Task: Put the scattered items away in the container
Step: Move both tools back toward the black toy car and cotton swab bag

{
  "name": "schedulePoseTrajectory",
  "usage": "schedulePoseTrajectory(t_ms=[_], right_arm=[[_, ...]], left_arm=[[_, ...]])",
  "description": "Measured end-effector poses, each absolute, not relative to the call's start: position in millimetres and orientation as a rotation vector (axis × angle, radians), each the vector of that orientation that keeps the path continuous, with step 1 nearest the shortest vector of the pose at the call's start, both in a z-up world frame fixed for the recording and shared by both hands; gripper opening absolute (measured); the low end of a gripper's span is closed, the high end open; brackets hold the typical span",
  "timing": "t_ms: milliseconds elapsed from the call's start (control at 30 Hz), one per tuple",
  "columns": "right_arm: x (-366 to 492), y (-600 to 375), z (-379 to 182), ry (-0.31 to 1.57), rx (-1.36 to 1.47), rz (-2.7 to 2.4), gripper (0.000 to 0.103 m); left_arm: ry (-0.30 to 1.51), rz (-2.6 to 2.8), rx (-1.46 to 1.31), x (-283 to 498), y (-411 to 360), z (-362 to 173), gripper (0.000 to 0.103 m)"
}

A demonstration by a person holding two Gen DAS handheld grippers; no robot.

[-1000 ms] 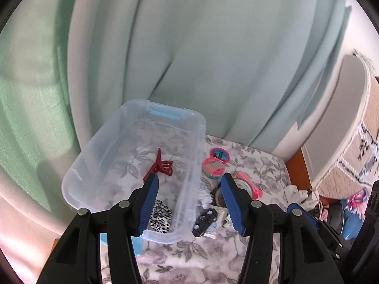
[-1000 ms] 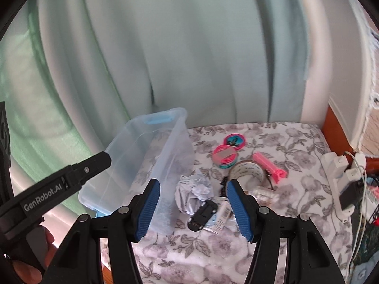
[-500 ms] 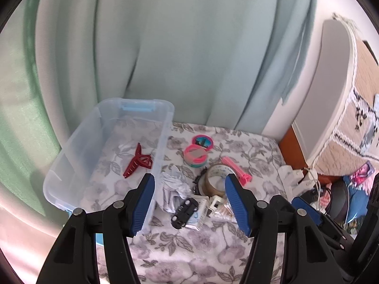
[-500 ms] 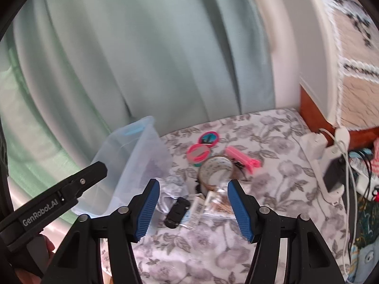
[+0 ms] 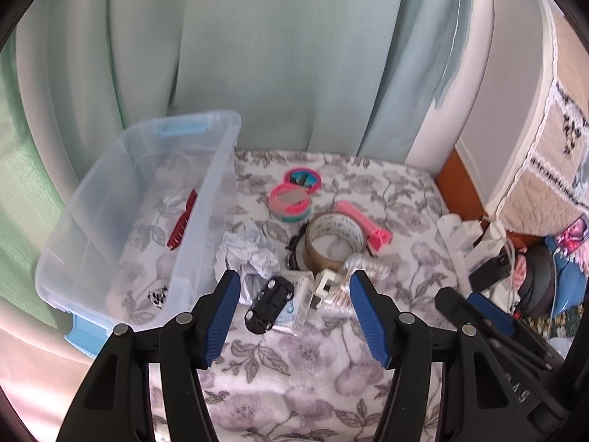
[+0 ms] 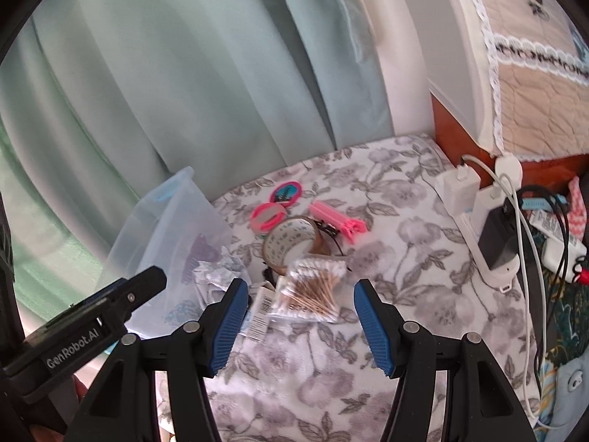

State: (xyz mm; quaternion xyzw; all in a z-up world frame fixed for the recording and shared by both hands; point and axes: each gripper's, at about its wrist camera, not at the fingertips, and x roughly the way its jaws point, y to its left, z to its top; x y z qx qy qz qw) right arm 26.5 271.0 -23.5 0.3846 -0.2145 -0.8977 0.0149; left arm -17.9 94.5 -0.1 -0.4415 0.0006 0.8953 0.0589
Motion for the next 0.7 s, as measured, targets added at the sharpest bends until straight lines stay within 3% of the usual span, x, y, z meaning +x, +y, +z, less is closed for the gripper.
schedulePoseTrajectory(t_ms=[700], right_arm=[[-7.9,272.7,-98.8,-0.688,1.490,-2.664,0.064]], left_arm=[[0.084,2.580,-1.622,-50.2,103.7,-94.7,0.063]])
